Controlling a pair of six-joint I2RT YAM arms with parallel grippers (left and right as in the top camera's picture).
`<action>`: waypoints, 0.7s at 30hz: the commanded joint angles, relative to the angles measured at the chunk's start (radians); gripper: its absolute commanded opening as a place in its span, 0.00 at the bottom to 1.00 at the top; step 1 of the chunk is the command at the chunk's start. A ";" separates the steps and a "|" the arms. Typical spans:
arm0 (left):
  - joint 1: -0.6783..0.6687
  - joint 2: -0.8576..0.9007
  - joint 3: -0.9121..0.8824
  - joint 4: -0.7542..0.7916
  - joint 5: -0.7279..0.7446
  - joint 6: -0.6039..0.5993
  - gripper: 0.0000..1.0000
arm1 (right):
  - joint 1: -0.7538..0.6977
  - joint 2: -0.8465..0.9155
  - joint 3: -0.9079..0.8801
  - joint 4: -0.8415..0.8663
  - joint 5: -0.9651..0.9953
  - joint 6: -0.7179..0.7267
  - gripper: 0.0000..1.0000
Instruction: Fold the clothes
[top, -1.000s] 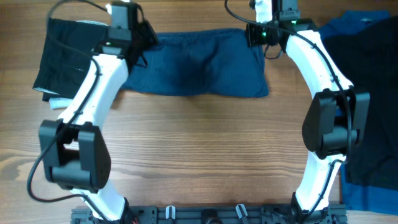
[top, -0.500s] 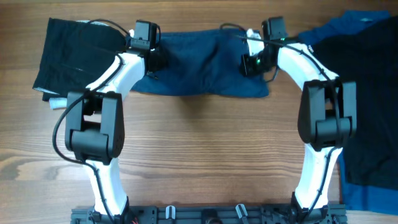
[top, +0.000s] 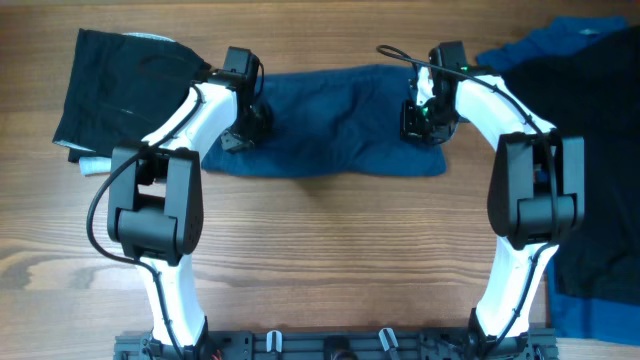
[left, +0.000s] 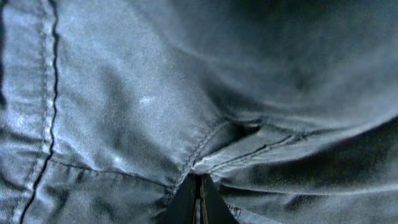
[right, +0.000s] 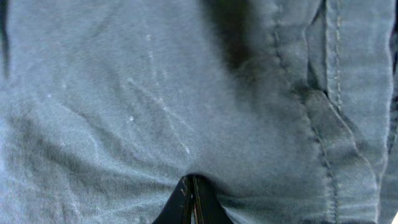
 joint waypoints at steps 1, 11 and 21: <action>-0.048 -0.005 -0.027 -0.074 -0.007 -0.032 0.04 | -0.035 0.050 -0.076 -0.090 0.217 0.019 0.04; -0.147 -0.261 -0.026 -0.057 -0.056 -0.032 0.04 | -0.035 -0.298 -0.075 -0.155 0.158 -0.047 0.06; -0.116 -0.257 -0.027 0.057 -0.095 -0.013 0.04 | -0.034 -0.353 -0.076 -0.019 0.026 -0.187 0.04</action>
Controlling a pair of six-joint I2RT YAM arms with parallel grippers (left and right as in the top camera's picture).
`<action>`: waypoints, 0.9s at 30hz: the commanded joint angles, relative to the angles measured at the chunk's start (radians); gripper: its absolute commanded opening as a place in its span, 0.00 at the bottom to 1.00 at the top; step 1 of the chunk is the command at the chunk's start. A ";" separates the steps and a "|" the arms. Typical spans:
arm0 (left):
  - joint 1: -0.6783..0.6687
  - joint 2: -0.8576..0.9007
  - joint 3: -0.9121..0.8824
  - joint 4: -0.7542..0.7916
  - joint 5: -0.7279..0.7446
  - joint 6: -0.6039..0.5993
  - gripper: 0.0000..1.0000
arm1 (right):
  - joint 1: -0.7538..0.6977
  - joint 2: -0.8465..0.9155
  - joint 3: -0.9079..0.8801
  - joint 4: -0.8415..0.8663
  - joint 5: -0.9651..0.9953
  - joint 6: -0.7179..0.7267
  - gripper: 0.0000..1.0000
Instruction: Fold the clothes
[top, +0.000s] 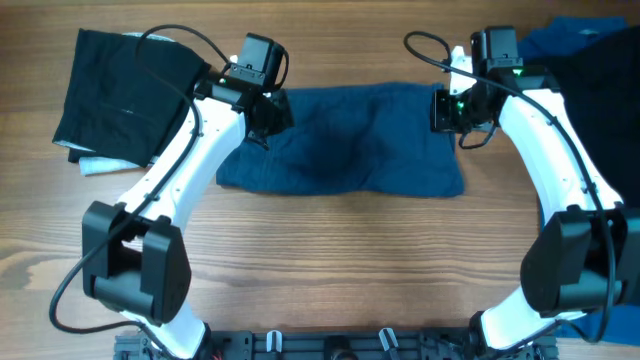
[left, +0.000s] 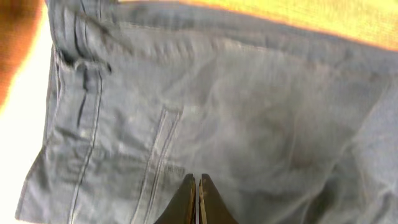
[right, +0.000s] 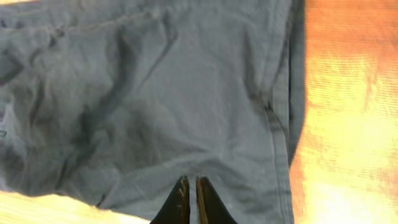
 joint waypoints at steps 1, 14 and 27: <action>0.022 0.048 0.001 0.063 -0.033 0.023 0.04 | 0.002 0.042 0.005 0.079 -0.042 -0.065 0.04; 0.142 0.250 0.001 0.310 -0.074 0.067 0.04 | 0.002 0.299 0.005 0.494 -0.027 -0.084 0.11; 0.227 0.420 0.003 0.521 -0.140 0.152 0.04 | 0.000 0.485 0.005 0.619 0.108 -0.084 0.13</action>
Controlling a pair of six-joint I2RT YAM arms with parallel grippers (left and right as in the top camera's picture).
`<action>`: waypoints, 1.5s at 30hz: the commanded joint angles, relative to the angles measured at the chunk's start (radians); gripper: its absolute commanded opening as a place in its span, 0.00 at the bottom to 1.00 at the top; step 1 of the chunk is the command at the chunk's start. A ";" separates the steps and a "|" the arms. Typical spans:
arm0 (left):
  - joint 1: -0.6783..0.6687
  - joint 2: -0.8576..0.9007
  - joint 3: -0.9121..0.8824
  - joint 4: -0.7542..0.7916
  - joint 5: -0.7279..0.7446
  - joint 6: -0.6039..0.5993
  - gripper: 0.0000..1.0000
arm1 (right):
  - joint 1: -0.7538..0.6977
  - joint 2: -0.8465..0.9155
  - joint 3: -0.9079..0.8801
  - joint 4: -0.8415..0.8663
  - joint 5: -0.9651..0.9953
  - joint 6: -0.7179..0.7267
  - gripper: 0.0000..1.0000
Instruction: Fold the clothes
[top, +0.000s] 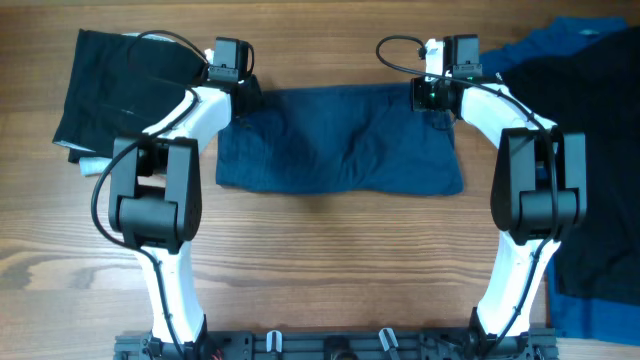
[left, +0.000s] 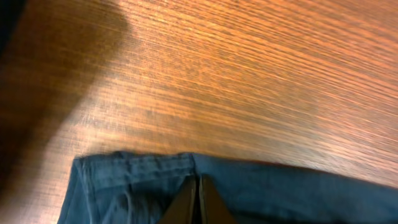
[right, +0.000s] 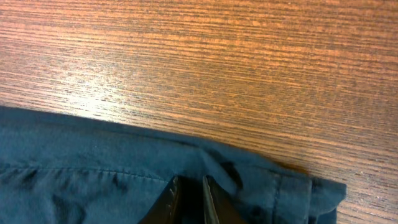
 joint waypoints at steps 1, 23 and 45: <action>0.046 0.041 0.003 0.030 -0.090 0.056 0.04 | -0.001 0.075 -0.013 0.000 0.051 -0.002 0.13; 0.006 -0.174 -0.007 -0.331 0.377 0.077 0.04 | 0.000 0.075 -0.013 -0.027 0.050 0.001 0.18; 0.101 -0.249 -0.006 -0.267 0.035 0.040 0.04 | -0.001 0.075 -0.013 -0.060 0.051 -0.002 0.19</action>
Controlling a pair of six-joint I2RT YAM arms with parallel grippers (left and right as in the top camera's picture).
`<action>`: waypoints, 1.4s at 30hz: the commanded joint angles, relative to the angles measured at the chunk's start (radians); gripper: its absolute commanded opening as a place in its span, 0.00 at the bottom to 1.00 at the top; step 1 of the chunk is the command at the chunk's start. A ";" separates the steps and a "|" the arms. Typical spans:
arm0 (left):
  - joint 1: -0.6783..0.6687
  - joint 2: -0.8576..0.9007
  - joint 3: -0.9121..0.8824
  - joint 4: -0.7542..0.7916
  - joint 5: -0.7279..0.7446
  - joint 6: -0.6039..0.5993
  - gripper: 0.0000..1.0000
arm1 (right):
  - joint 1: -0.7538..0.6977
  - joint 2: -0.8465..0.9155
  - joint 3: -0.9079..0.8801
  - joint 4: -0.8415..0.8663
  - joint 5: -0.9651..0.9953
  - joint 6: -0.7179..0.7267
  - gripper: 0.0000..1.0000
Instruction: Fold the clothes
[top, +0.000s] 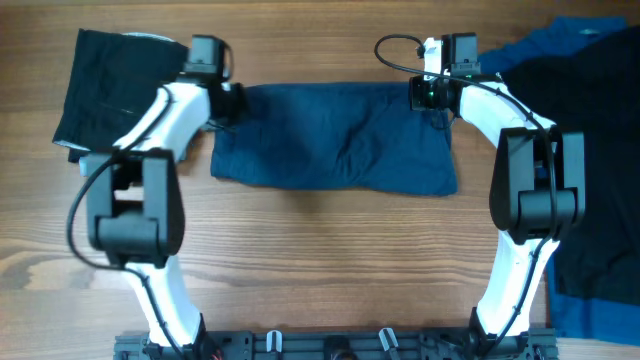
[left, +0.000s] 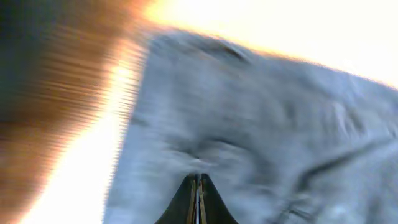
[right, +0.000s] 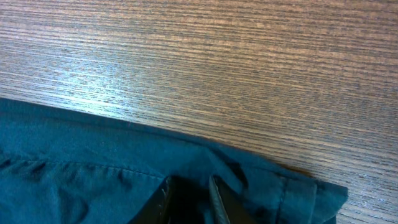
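A blue garment (top: 335, 140) lies spread as a wide rectangle on the wooden table (top: 320, 260). My left gripper (top: 230, 103) is at its far left corner. In the blurred left wrist view its fingertips (left: 199, 182) are shut, with the pale-looking cloth (left: 261, 124) right at them. My right gripper (top: 432, 97) is at the far right corner. Its jaws (right: 189, 190) stand a little apart over the garment's hem (right: 267, 180), with nothing pinched between them.
A folded black garment (top: 120, 85) lies at the far left, with a white item (top: 92, 166) poking out under it. A pile of dark and blue clothes (top: 590, 140) covers the right side of the table.
My right gripper's jaws have parted at the far right corner. My left gripper has shifted slightly left, and the garment's left and right edges now lie a little further left.
Both grippers were first shut on the garment, low on the table. Then both arms were raised, with the cloth stretched between them. Then the garment lay flat, with each gripper at a far corner. Now the right jaws have parted and the cloth sits slightly further left.
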 joint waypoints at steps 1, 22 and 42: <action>0.023 -0.156 -0.003 -0.002 -0.080 -0.017 0.04 | -0.006 0.070 -0.029 -0.035 0.044 -0.001 0.20; -0.053 -0.207 -0.006 -0.206 0.130 -0.058 0.04 | -0.006 0.026 -0.008 -0.045 0.043 0.001 0.17; -0.091 -0.162 -0.006 -0.105 0.193 -0.096 0.04 | 0.157 -0.374 -0.090 -0.439 -0.512 0.266 0.04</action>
